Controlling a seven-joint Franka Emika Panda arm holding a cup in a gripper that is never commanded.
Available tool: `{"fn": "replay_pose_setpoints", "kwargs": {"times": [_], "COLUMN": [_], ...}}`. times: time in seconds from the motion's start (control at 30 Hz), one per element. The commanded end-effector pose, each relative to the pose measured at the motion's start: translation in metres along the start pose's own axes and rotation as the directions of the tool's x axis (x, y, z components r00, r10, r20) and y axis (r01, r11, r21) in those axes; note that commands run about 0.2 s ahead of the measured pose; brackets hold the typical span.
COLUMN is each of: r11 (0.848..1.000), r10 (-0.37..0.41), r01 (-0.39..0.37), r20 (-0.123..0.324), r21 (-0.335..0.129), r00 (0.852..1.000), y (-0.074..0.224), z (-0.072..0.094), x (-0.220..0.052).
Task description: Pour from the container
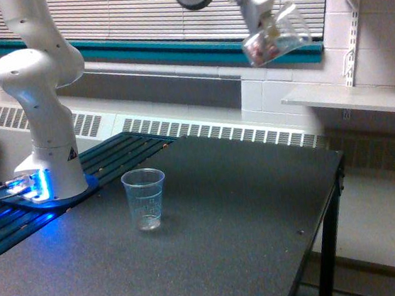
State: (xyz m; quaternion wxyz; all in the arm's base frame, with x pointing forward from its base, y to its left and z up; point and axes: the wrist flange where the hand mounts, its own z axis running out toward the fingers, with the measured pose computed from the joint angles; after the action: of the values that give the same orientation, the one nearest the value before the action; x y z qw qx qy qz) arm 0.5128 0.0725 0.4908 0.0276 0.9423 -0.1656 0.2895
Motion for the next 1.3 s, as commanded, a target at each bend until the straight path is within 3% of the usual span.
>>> {"fn": "replay_pose_setpoints", "kwargs": {"times": [0.03,0.33,0.73,1.3], "r11": [0.998,0.993,0.982,0.973], "r10": [0.050,0.087,0.138,0.129], "r01": [-0.050,-0.085,-0.125,-0.092], "r20": [-0.002,0.021,0.090,0.167], "r21": [-0.031,-0.086,-0.141,-0.213], "r00": [0.999,0.996,0.986,0.977], "y": [0.031,0.072,0.109,0.128], "z": [0.000,0.006,0.023,0.035], "x": [-0.015,-0.043,-0.086,-0.120]}}
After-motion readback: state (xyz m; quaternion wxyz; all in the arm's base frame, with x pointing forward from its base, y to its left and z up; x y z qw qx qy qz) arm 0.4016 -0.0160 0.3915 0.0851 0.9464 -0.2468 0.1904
